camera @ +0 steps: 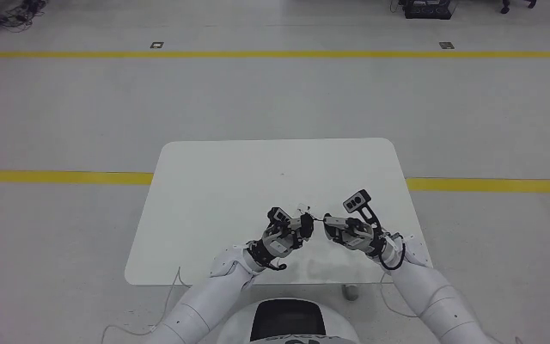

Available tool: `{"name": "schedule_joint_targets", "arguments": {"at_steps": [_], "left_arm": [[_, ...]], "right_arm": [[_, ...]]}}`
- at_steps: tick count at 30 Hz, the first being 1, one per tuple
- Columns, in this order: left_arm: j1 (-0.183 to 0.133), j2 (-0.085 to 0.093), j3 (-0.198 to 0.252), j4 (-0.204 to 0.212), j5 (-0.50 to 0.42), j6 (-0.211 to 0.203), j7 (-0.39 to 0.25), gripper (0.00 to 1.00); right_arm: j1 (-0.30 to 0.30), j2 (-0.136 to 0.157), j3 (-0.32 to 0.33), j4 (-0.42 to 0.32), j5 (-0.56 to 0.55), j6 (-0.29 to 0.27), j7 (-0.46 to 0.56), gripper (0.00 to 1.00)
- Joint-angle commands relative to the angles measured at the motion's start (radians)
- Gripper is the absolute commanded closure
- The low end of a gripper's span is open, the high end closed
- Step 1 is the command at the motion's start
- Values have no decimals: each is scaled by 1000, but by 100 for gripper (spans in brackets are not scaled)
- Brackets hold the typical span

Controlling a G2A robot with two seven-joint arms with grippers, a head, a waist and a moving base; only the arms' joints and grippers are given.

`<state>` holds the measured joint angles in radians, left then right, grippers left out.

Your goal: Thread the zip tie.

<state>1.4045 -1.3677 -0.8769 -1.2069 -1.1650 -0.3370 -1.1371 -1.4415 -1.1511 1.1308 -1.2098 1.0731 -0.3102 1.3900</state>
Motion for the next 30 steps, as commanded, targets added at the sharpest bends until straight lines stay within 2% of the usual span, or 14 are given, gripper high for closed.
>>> {"name": "schedule_joint_targets", "arguments": {"at_steps": [1,30], "left_arm": [[0,0,0,0,0,0,0,100],[0,0,0,0,0,0,0,100]], "right_arm": [[-1,0,2,0,-1,1,0,100],[-9,-8,27,6,-18,9,0,100]]}}
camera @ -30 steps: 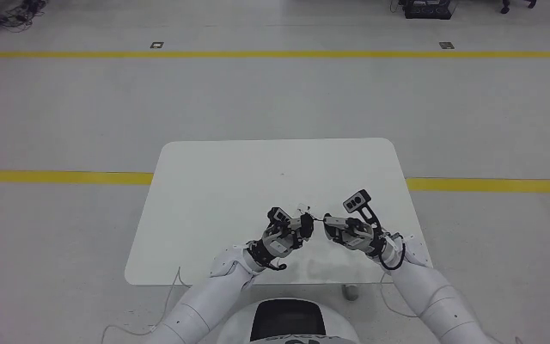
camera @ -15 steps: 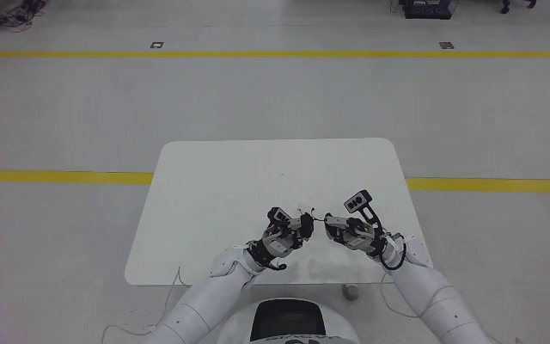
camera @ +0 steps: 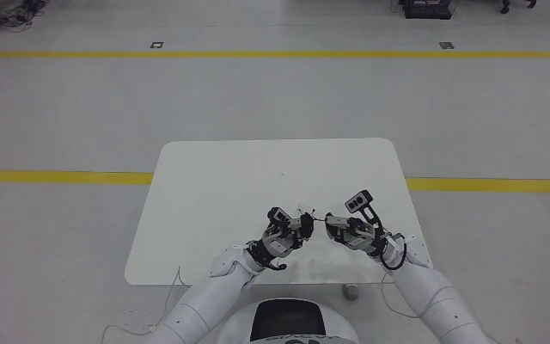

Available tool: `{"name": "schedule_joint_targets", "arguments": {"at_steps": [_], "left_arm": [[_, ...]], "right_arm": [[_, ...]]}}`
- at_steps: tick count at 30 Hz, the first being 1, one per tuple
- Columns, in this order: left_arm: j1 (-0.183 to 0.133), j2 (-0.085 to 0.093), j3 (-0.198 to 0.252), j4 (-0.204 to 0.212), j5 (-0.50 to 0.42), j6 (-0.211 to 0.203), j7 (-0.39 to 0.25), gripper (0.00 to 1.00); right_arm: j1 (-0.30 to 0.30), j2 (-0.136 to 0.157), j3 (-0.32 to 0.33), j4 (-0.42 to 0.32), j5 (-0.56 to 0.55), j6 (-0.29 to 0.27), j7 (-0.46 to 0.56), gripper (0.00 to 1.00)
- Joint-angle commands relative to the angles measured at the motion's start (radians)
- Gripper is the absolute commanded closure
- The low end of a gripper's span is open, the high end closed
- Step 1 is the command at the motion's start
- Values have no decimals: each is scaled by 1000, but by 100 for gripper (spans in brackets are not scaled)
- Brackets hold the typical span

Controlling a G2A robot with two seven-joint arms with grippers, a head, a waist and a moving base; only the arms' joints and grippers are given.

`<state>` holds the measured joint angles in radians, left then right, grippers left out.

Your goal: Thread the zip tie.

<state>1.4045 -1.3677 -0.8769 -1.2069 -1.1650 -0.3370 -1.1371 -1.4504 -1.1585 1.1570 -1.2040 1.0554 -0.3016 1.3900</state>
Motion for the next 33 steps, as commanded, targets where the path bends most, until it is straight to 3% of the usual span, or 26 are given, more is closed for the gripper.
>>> {"name": "schedule_joint_targets", "arguments": {"at_steps": [1,33], "left_arm": [[0,0,0,0,0,0,0,100],[0,0,0,0,0,0,0,100]], "right_arm": [[0,0,1,1,0,1,0,100],[-3,-5,19,13,-2,7,0,100]]}}
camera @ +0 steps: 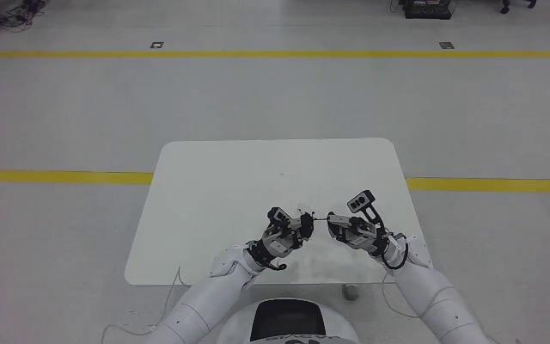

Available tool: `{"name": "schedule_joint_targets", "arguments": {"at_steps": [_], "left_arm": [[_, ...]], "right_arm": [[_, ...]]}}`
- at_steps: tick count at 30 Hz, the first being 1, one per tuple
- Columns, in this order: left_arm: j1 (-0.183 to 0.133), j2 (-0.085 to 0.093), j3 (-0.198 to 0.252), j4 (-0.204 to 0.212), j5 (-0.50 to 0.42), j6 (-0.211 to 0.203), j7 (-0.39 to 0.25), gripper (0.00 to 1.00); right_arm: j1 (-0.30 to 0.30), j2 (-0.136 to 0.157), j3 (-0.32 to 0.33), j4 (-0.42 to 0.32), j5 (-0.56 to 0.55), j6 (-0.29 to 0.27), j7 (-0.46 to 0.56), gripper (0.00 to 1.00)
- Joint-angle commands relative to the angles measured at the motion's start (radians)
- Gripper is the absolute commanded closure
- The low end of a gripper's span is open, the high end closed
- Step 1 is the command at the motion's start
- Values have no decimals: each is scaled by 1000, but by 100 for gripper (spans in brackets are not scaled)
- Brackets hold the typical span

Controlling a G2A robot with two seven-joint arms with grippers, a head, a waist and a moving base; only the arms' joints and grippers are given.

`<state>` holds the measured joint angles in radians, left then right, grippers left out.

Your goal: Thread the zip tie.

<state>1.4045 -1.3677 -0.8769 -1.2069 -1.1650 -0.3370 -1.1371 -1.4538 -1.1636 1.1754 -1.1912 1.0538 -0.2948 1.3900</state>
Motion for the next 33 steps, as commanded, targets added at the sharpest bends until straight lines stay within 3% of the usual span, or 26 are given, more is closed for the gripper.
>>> {"name": "schedule_joint_targets", "arguments": {"at_steps": [1,33], "left_arm": [[0,0,0,0,0,0,0,100],[0,0,0,0,0,0,0,100]], "right_arm": [[0,0,1,2,0,1,0,100],[-6,0,21,10,3,1,0,100]]}}
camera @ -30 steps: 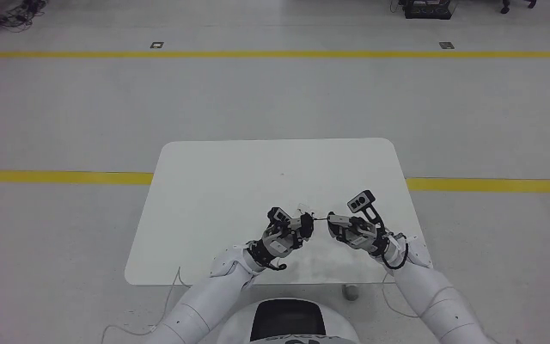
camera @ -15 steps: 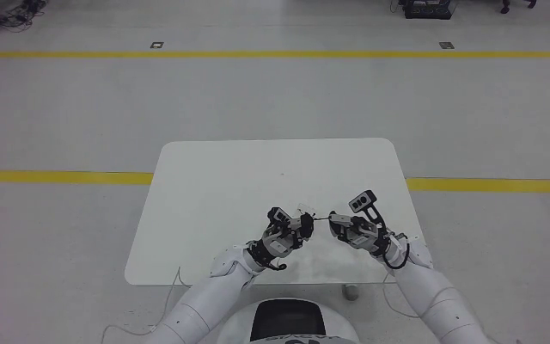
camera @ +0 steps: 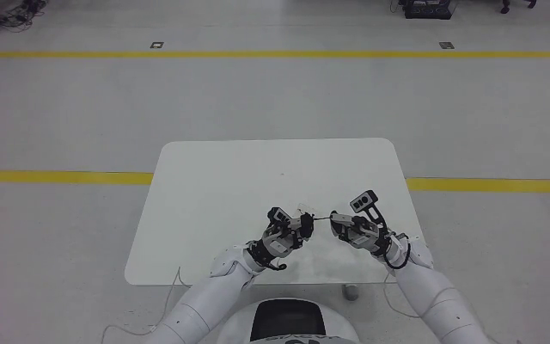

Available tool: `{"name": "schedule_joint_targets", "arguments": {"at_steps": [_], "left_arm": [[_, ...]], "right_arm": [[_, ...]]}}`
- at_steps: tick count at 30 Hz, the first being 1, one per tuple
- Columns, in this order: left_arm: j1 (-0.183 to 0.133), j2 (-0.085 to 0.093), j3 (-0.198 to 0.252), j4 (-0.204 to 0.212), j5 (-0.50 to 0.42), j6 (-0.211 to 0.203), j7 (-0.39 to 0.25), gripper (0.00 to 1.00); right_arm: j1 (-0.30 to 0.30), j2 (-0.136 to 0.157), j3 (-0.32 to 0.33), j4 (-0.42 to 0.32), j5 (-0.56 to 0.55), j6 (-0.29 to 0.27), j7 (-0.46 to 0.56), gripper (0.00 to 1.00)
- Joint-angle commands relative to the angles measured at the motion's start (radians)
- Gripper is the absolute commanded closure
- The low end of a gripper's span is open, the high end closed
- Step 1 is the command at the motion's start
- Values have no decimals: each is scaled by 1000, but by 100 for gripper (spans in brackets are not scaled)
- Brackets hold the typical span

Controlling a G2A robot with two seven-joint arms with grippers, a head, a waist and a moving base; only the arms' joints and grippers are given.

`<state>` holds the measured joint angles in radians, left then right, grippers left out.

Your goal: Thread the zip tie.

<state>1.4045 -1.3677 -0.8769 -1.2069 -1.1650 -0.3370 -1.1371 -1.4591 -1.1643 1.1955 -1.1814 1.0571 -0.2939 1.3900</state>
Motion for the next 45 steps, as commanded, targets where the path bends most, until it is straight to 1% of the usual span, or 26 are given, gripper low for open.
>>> {"name": "schedule_joint_targets", "arguments": {"at_steps": [1,15,45], "left_arm": [[0,0,0,0,0,0,0,100],[0,0,0,0,0,0,0,100],[0,0,0,0,0,0,0,100]], "right_arm": [[-1,0,2,1,0,0,0,100],[-12,5,20,6,4,5,0,100],[8,1,19,43,6,17,0,100]]}}
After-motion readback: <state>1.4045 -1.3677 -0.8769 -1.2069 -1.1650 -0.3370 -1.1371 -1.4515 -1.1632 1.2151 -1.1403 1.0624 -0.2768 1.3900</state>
